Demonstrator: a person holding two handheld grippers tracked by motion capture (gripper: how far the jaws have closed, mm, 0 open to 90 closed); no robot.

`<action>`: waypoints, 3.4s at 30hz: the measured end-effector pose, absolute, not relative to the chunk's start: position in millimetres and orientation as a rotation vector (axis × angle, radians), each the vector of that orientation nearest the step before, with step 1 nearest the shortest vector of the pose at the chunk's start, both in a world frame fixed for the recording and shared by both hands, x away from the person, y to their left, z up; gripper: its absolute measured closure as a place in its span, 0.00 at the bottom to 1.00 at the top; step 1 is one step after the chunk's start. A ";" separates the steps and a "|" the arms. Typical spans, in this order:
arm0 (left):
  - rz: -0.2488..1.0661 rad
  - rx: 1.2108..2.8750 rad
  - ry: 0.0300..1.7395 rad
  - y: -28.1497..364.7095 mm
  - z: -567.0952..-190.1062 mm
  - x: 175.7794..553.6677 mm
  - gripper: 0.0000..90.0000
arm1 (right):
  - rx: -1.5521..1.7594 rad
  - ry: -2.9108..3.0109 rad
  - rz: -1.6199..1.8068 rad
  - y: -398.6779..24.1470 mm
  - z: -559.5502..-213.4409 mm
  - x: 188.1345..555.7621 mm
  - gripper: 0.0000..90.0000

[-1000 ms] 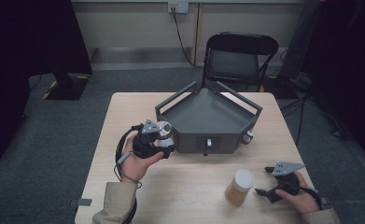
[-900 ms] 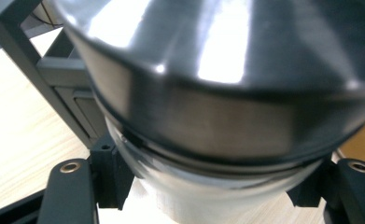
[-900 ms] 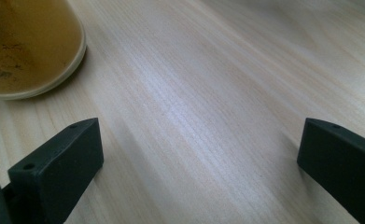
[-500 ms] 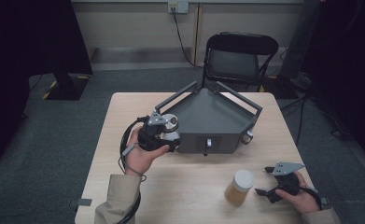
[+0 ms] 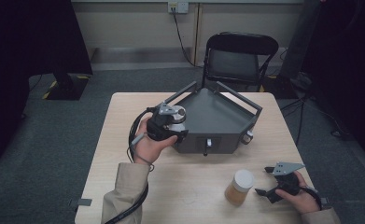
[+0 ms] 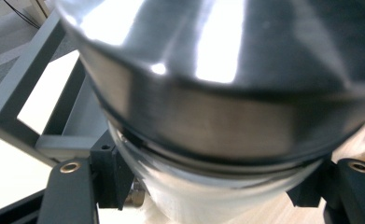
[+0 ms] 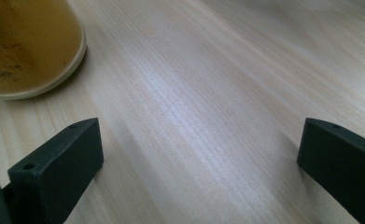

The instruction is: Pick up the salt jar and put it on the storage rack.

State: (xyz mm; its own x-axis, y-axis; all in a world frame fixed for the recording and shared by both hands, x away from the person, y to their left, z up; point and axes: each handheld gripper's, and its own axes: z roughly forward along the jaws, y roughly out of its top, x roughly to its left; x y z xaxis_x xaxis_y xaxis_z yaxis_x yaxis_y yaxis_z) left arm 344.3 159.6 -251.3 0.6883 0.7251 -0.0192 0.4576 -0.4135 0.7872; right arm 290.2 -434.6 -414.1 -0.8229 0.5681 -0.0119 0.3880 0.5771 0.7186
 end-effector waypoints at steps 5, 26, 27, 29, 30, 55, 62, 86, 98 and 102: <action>0.414 2.085 0.911 151.3 -249.3 352.6 0.35 | 0.793 2.569 1.083 -434.6 -414.1 290.3 0.00; 0.446 2.075 0.968 132.0 -249.2 379.9 0.35 | 0.793 2.569 1.083 -434.6 -414.1 290.3 0.00; 0.448 2.075 0.972 130.8 -249.7 381.1 0.35 | 0.793 2.568 1.083 -434.6 -414.1 290.2 0.00; 0.448 2.073 0.979 129.0 -251.5 383.6 0.35 | 0.794 2.568 1.084 -434.6 -414.2 290.2 0.00; 0.448 2.074 0.985 127.6 -252.0 384.6 0.35 | 0.793 2.569 1.083 -434.6 -414.2 290.2 0.00; 0.476 2.089 1.026 106.7 -269.3 400.9 0.35 | 0.792 2.568 1.084 -434.6 -414.2 290.3 0.00; 0.475 2.092 1.033 104.5 -274.1 403.5 0.35 | 0.792 2.569 1.084 -434.7 -414.2 290.3 0.00; 0.460 2.072 1.037 110.8 -280.9 405.4 0.35 | 0.792 2.568 1.084 -434.7 -414.2 290.2 0.00; 0.464 2.062 1.034 111.8 -283.0 403.8 0.35 | 0.792 2.569 1.083 -434.6 -414.2 290.2 0.00; 0.456 2.060 1.038 112.9 -283.0 404.2 0.32 | 0.792 2.568 1.084 -434.7 -414.2 290.2 0.00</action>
